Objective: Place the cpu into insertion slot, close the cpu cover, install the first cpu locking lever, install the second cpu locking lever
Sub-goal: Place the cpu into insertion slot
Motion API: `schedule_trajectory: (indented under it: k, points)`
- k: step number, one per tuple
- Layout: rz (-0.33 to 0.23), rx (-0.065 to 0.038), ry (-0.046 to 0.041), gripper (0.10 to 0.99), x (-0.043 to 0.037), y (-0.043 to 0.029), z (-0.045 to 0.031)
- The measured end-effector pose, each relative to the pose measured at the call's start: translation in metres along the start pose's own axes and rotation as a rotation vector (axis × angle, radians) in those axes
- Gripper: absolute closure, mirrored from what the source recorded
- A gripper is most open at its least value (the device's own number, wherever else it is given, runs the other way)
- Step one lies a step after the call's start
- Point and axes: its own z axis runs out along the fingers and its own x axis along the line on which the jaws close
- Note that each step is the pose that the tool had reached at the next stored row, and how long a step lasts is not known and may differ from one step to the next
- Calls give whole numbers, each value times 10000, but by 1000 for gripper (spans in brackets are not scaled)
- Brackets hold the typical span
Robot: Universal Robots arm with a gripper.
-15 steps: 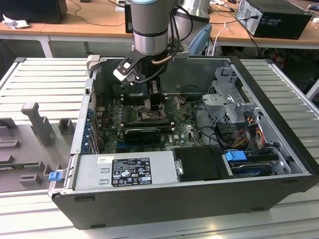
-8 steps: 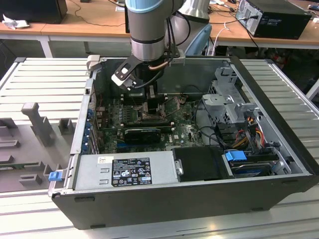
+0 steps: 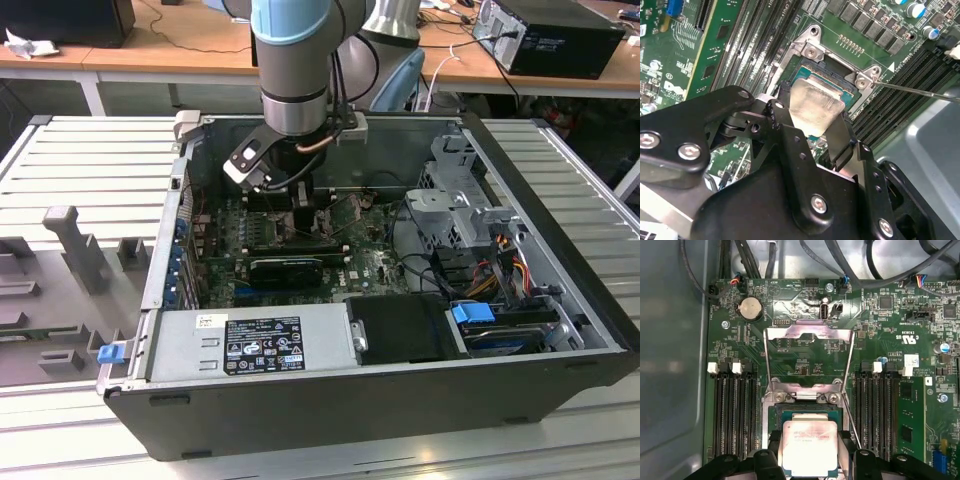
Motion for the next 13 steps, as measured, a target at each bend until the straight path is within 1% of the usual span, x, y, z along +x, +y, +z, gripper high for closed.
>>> schedule_trajectory:
  k: [5,13]
  points:
    - [31,0,-1,557,28,-5,54]
    - [30,8,-15,557,44,-12,111]
